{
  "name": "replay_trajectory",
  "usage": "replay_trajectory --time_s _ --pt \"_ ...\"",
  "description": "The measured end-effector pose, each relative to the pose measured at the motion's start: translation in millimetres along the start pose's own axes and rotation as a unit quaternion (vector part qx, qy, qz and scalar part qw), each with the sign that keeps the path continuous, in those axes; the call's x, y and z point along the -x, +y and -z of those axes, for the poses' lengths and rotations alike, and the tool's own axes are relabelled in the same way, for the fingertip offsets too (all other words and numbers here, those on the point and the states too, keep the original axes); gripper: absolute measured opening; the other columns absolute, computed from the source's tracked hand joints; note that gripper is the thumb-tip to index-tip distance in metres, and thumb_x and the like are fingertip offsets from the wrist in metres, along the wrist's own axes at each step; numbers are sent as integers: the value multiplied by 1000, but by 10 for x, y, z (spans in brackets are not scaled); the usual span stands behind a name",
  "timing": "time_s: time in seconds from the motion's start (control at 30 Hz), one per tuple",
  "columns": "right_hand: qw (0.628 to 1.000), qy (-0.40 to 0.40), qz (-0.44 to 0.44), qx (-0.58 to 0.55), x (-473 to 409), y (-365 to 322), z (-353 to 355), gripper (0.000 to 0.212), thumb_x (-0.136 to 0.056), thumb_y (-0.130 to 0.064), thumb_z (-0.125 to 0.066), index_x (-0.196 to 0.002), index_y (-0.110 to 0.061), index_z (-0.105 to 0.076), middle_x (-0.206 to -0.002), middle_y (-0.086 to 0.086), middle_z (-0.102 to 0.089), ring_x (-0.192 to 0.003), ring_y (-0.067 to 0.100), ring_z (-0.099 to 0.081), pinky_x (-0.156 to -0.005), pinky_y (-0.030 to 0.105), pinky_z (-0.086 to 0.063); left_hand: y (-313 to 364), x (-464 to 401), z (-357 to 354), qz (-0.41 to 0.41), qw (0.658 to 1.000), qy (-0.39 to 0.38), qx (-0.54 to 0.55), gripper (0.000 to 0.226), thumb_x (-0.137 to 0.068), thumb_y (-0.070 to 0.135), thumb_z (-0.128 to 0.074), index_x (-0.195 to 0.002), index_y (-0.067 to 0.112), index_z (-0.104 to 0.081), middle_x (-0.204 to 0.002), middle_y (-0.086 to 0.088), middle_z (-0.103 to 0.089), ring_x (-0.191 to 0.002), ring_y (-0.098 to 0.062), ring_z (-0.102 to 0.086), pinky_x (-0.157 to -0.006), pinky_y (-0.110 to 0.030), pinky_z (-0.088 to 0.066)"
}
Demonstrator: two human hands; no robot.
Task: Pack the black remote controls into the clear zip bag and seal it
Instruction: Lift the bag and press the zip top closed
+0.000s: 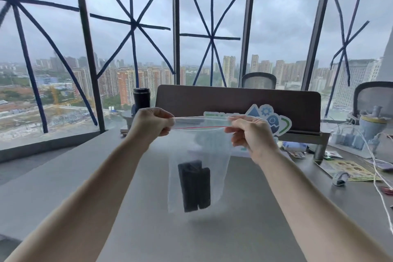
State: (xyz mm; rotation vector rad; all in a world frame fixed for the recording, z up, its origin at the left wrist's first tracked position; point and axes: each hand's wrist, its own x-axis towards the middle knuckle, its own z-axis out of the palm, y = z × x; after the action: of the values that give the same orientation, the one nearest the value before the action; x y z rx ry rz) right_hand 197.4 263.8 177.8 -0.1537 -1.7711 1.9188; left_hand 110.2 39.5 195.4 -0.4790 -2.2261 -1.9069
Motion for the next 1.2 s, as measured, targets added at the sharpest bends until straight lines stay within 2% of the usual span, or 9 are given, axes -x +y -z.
replay_trajectory --time_s 0.3,0.43,0.6,0.7,0.77,0.87,0.93,1.07,1.2 --pt "983 44 4 179 80 -121 235 18 -85 -5 -62 -78 6 -75 -48 4 -64 -31 16 -41 -30 18 -34 -149 162 -34 -16 992 -120 -37 21 -66 11 -81 -85 17 -76 -84 -2 -76 -79 -11 -68 -78 -20 -53" --pt "975 46 19 218 130 -178 274 24 -79 -7 -66 -78 16 -72 -48 12 -50 -33 13 -35 -30 15 -29 -303 207 -113 -55 993 -14 -100 12 -73 14 -76 -69 25 -75 -62 11 -72 -59 -14 -63 -63 -32 -59" --pt "961 68 46 265 201 -255 325 25 -73 -9 -67 -69 16 -68 -43 1 -29 -32 8 -23 -40 17 -30 -326 250 -158 -26 998 2 -65 6 -72 24 -77 -69 18 -74 -69 -9 -71 -58 -15 -58 -46 -27 -52" --pt "887 121 83 437 246 -289 369 31 -72 -19 -62 -47 -9 -48 -46 -6 -36 -50 16 -43 -54 30 -30 -226 307 -235 -18 1000 -6 3 5 -76 20 -74 -73 15 -73 -72 -4 -71 -57 -10 -57 -46 -23 -49" --pt "831 118 140 525 330 -352 312 19 -82 -29 -60 -71 -20 -72 -77 -8 -60 -86 21 -60 -69 31 -42 -130 349 -326 -27 999 -29 12 4 -78 15 -71 -77 11 -73 -73 -3 -71 -53 -5 -56 -44 -20 -49" --pt "821 -30 209 530 423 -449 91 38 -86 -48 -63 -118 -29 -70 -122 -11 -65 -120 16 -50 -100 36 -38 12 406 -477 -59 996 -68 -5 6 -79 10 -68 -78 7 -73 -69 -3 -69 -47 -1 -54 -41 -17 -46" --pt "818 -83 210 529 415 -453 -61 37 -84 -49 -66 -115 -28 -72 -118 -10 -70 -114 16 -57 -101 41 -43 79 426 -537 -75 993 -90 -19 7 -79 11 -68 -76 8 -73 -69 -4 -68 -48 -2 -53 -40 -18 -45" --pt "826 -83 187 525 293 -444 -102 14 -83 -36 -72 -82 -23 -77 -83 -6 -76 -82 14 -68 -80 41 -56 109 443 -542 -69 993 -97 -11 9 -77 12 -70 -71 16 -75 -70 -5 -70 -51 -6 -54 -41 -19 -46" --pt "825 -83 189 525 269 -459 -110 14 -80 -34 -75 -76 -21 -77 -76 -5 -75 -77 14 -68 -77 41 -57 103 465 -522 -47 995 -85 17 4 -76 12 -72 -73 13 -74 -73 -8 -73 -53 -9 -56 -42 -20 -46"
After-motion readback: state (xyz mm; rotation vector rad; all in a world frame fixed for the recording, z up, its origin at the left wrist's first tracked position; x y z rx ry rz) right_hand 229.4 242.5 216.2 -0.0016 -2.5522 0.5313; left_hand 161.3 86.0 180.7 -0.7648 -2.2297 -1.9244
